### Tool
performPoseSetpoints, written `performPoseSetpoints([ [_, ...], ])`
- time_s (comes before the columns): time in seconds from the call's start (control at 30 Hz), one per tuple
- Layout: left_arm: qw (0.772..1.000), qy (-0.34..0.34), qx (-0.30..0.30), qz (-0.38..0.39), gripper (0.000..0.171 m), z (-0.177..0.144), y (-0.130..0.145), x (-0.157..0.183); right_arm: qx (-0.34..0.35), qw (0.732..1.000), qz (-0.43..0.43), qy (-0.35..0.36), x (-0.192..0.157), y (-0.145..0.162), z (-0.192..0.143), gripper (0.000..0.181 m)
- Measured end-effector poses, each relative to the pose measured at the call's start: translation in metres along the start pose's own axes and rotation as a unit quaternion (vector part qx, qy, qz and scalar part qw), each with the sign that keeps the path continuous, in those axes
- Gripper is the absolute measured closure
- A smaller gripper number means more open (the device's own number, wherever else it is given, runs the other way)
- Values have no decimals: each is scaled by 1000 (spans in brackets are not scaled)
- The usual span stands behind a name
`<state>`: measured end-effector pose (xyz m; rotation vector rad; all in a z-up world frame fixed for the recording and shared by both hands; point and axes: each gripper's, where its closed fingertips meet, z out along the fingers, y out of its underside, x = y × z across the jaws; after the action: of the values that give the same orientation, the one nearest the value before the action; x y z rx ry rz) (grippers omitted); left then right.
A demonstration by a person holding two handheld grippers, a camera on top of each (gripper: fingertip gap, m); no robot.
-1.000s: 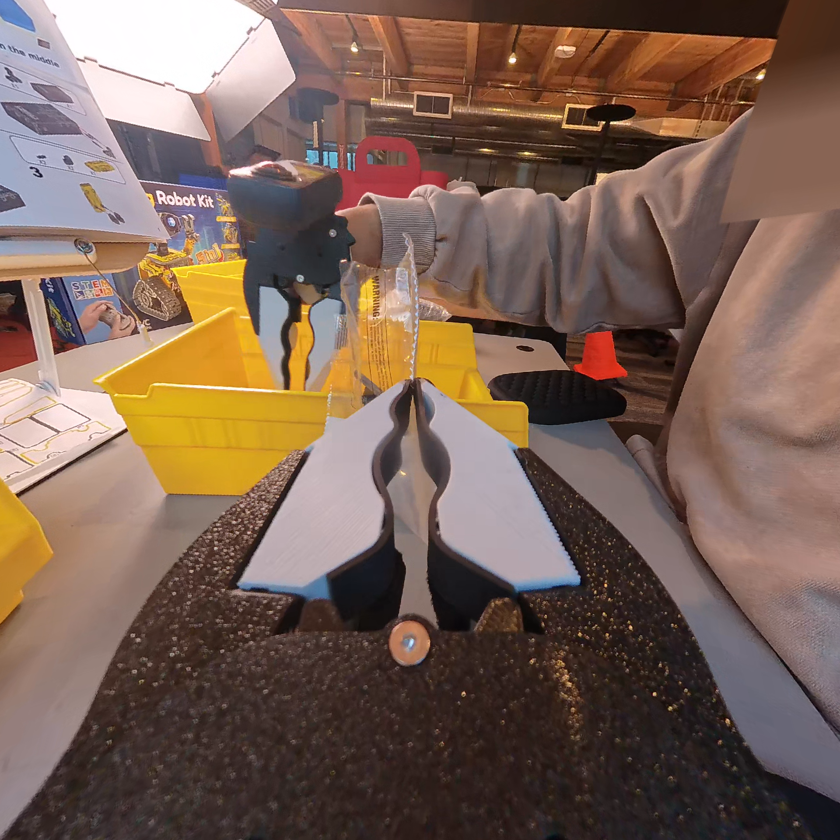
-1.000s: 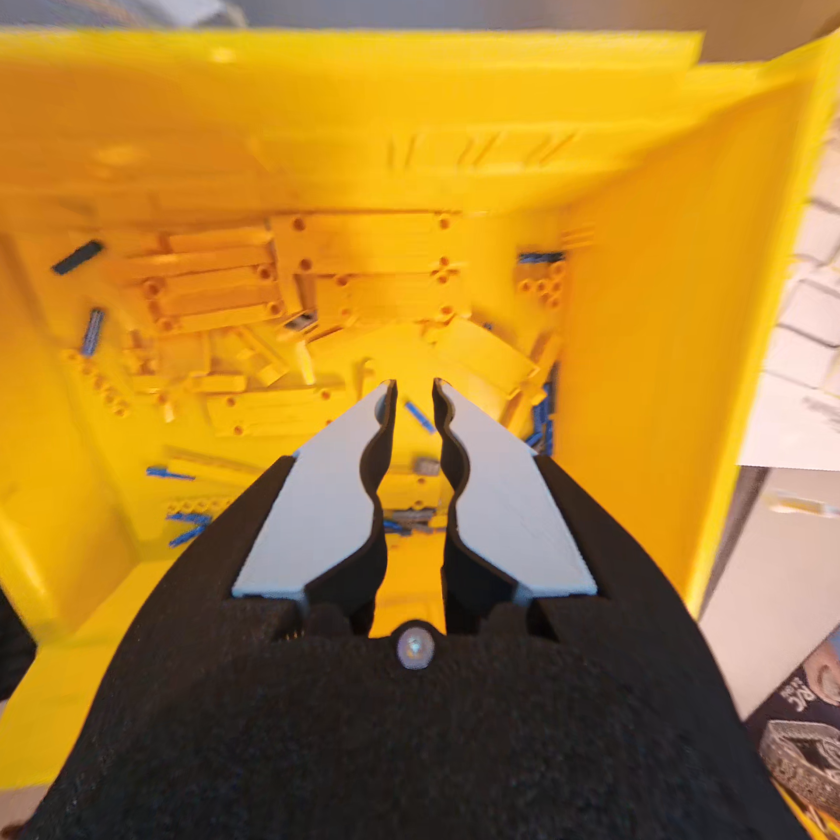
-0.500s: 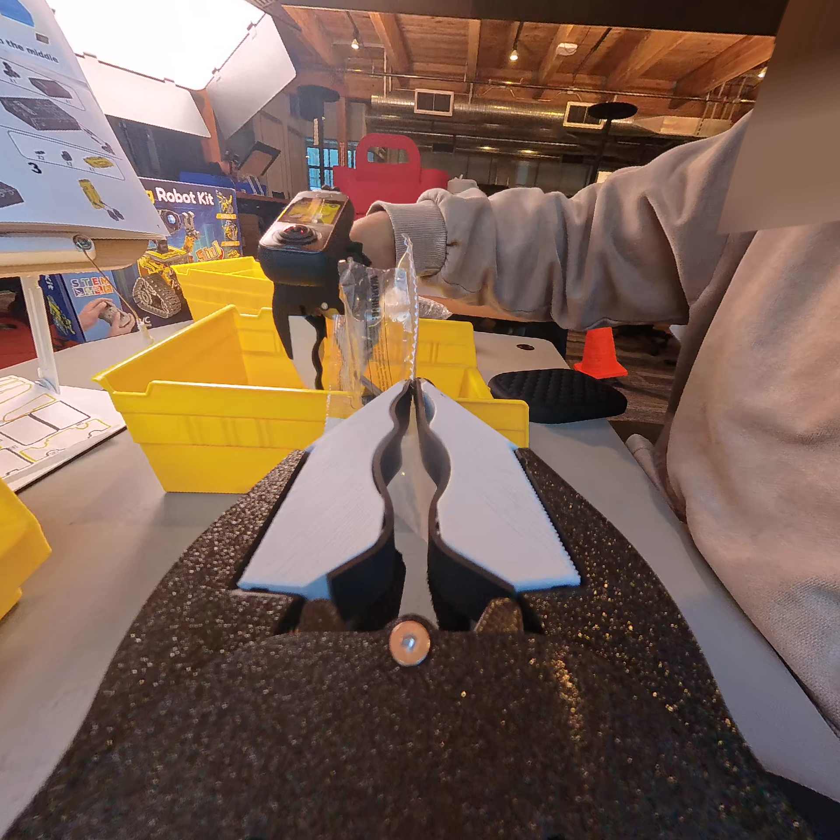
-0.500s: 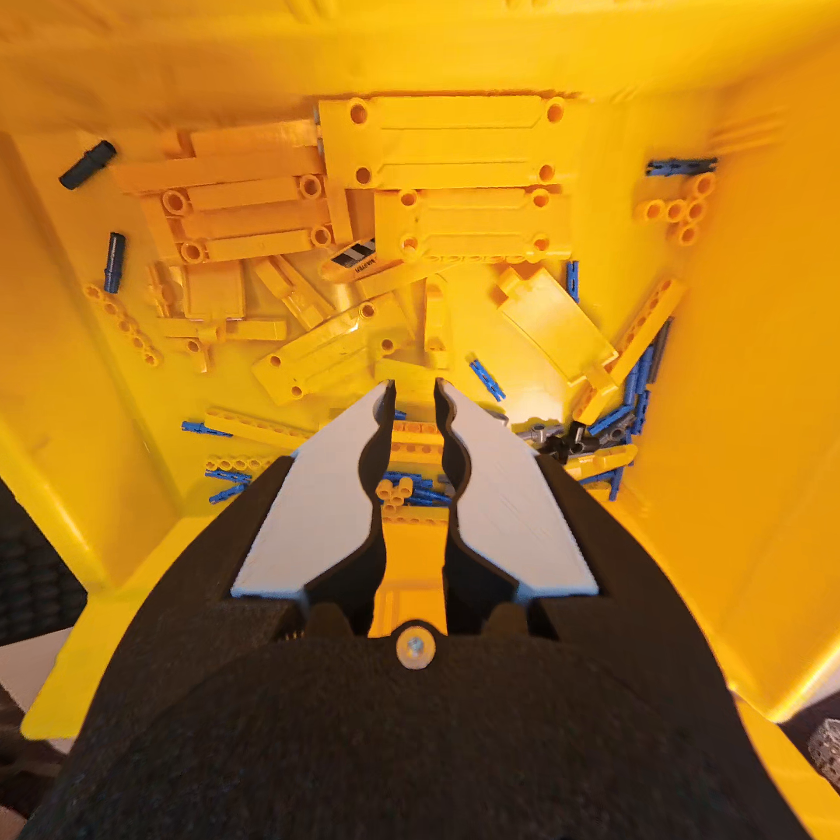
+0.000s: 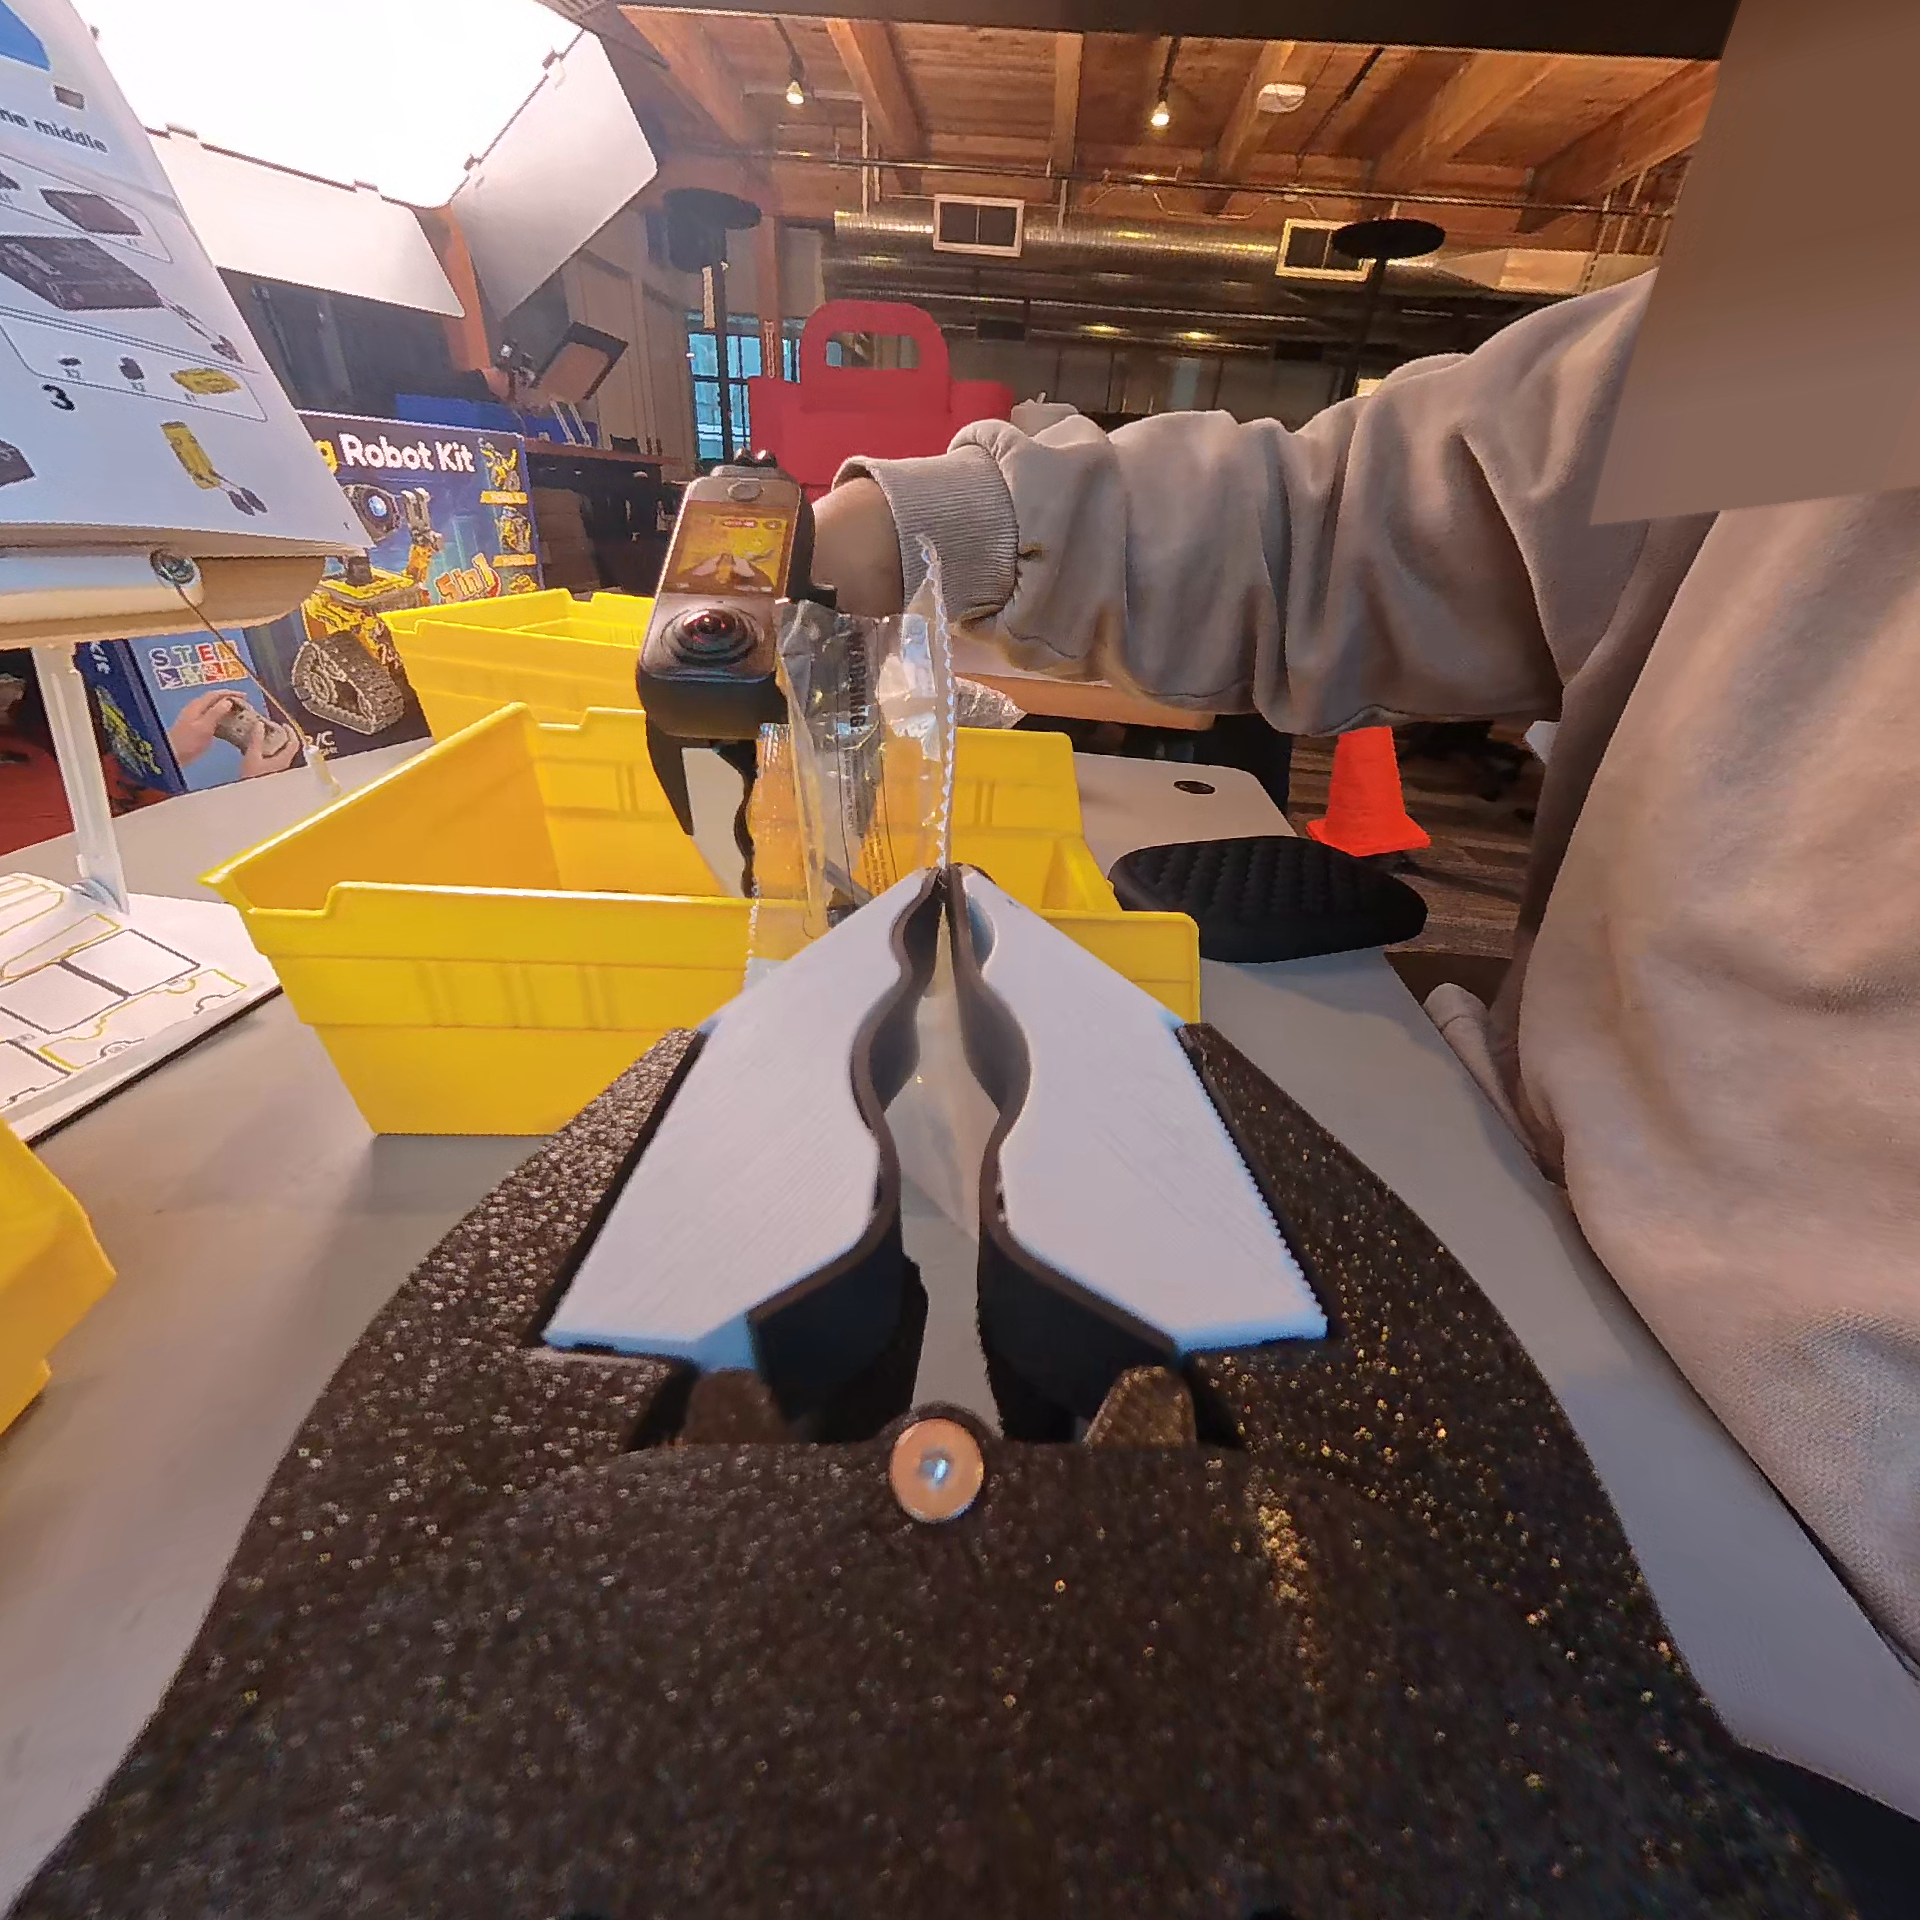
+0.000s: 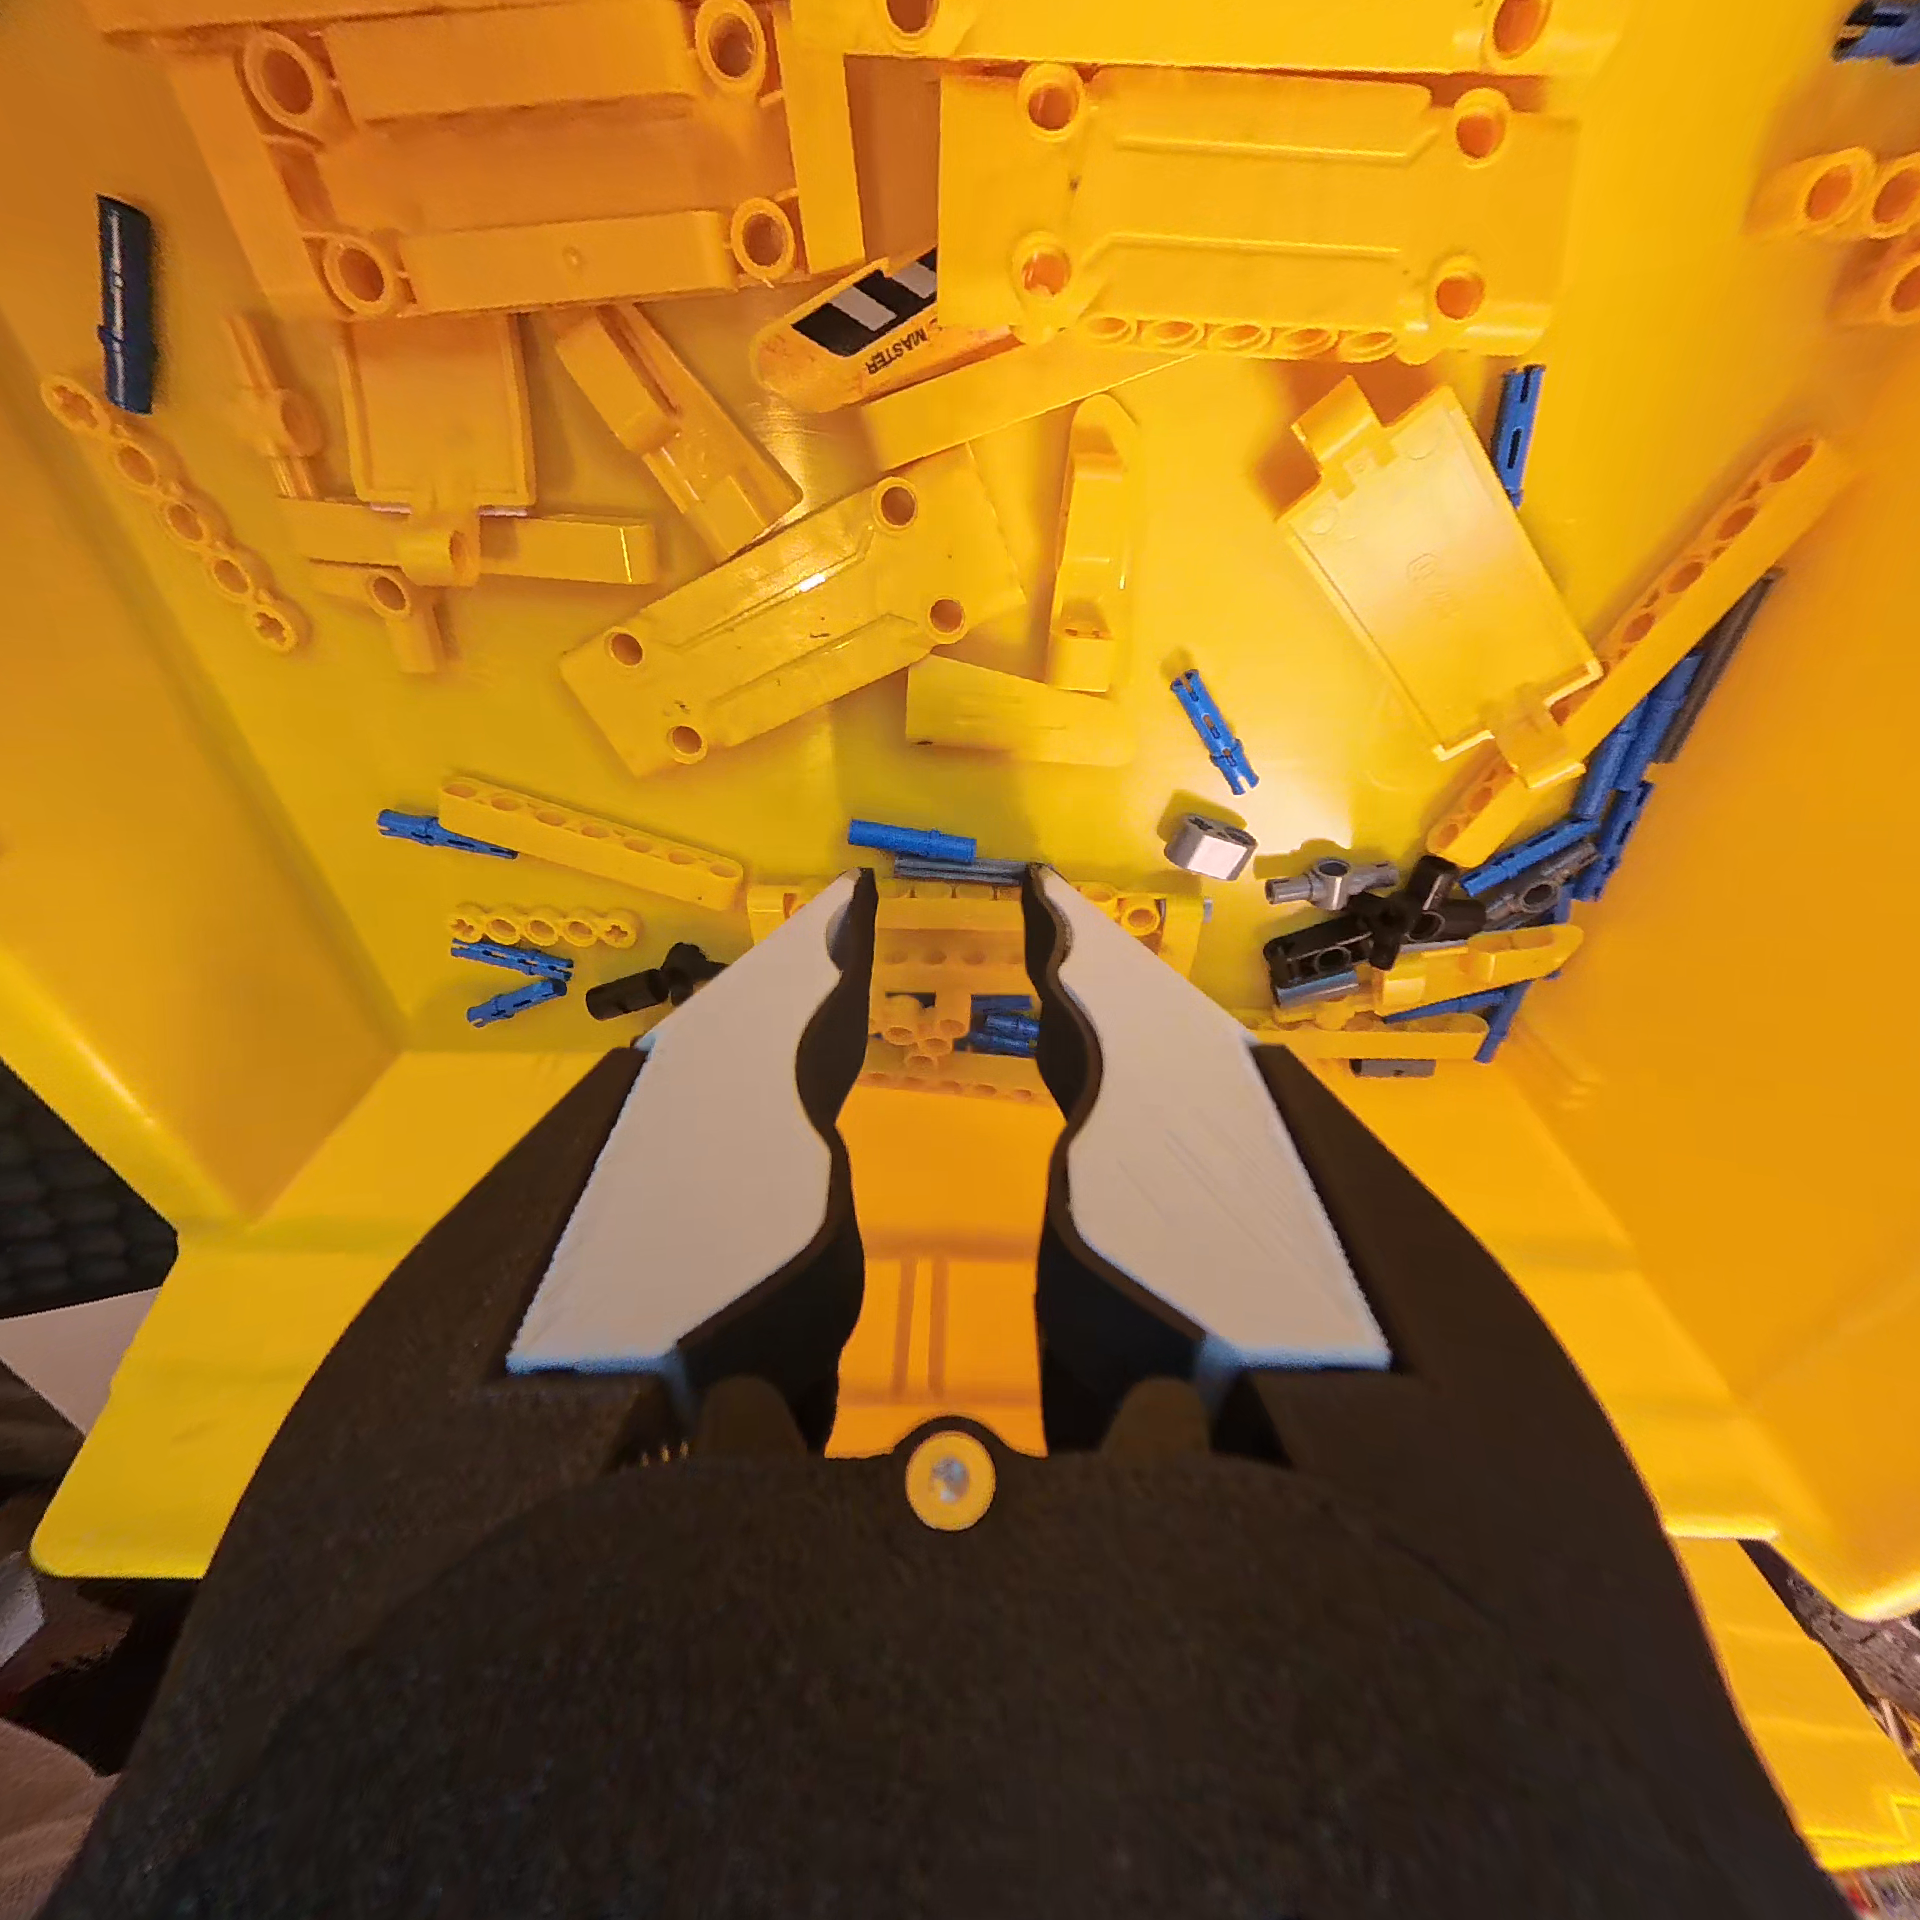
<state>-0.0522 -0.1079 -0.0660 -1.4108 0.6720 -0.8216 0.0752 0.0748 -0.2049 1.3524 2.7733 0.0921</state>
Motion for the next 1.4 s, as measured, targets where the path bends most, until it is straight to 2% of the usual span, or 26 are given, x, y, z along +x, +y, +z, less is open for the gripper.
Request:
performPoseSetpoints([
  [0.17,1000,0,0,2,171,0,-1,1,12,1000,18,-8,0,-1,0,145],
  [0.23,1000,1,-1,3,171,0,-1,1,15,1000,21,11,7,-1,0,156],
  [0.37,1000,0,-4,5,171,0,0,1,33,999,19,23,15,-4,0,162],
  [0.43,1000,-1,-3,6,171,0,-1,1,45,998,6,37,20,-7,-1,181],
  [0.53,1000,-1,-3,4,171,-1,0,0,49,998,0,44,23,-9,-2,180],
  [0.67,1000,0,-5,3,171,0,1,0,56,997,-9,51,27,-9,-8,166],
  [0.8,1000,1,-5,2,171,0,2,0,47,995,-58,64,31,-10,-9,162],
  [1.0,1000,-3,-6,3,171,-2,1,-2,4,990,-122,71,37,-9,-3,165],
  [1.23,1000,-4,-7,3,171,-1,2,-2,22,984,-143,101,43,-11,-3,180],
  [1.4,1000,-4,-8,4,171,-1,2,-2,42,984,-133,115,43,-11,-6,180],
])
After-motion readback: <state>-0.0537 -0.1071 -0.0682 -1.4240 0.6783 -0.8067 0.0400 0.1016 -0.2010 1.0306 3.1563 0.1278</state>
